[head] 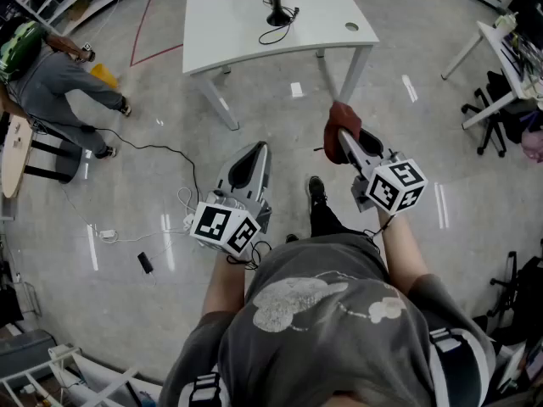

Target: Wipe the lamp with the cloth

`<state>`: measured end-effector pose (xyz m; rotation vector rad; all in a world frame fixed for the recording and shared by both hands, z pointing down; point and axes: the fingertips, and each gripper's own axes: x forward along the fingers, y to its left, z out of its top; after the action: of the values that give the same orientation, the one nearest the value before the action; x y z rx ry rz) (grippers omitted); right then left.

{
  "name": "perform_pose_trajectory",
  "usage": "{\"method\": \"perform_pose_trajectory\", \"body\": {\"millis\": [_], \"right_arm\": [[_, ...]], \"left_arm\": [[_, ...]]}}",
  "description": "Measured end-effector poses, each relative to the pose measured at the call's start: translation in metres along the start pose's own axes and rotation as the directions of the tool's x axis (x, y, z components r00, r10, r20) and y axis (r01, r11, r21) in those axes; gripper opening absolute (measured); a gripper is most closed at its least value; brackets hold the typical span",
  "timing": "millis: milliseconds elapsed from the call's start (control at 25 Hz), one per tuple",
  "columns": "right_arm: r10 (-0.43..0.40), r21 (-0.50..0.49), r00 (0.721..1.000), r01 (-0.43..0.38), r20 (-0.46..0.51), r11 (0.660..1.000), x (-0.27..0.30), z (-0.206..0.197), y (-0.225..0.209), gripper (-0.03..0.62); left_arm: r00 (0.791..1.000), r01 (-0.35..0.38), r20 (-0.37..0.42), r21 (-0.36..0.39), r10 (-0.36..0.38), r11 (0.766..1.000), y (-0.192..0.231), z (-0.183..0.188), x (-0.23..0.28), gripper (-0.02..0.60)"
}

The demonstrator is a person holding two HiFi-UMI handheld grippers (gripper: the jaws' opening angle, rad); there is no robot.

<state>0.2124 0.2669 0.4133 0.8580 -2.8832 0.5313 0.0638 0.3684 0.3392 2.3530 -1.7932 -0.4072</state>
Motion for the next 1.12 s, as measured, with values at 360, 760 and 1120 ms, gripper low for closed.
{"method": "perform_pose_trajectory", "body": {"millis": [360,760,1120], "right_arm": [[0.04,0.028,0.999,-0.041,0.017,0.999,0.073,0.033,-0.077,0.091],[0.031,0.046,0.999,-0.033,0.041,0.998,0.123,0.092,-0.18,0.091],[0.038,0.052,0.998,-0.04,0.045,0.998,0.153,0.116,-0.23,0.091]], "left_arm": [[0.997,-0.079,0.003,0.029,0.079,0.996,0.044,0.003,0.084,0.008],[0.992,-0.128,0.01,0.086,0.128,0.988,0.077,0.022,0.207,0.008],[0.987,-0.163,0.012,0.115,0.162,0.98,0.1,0.025,0.268,0.008]]}}
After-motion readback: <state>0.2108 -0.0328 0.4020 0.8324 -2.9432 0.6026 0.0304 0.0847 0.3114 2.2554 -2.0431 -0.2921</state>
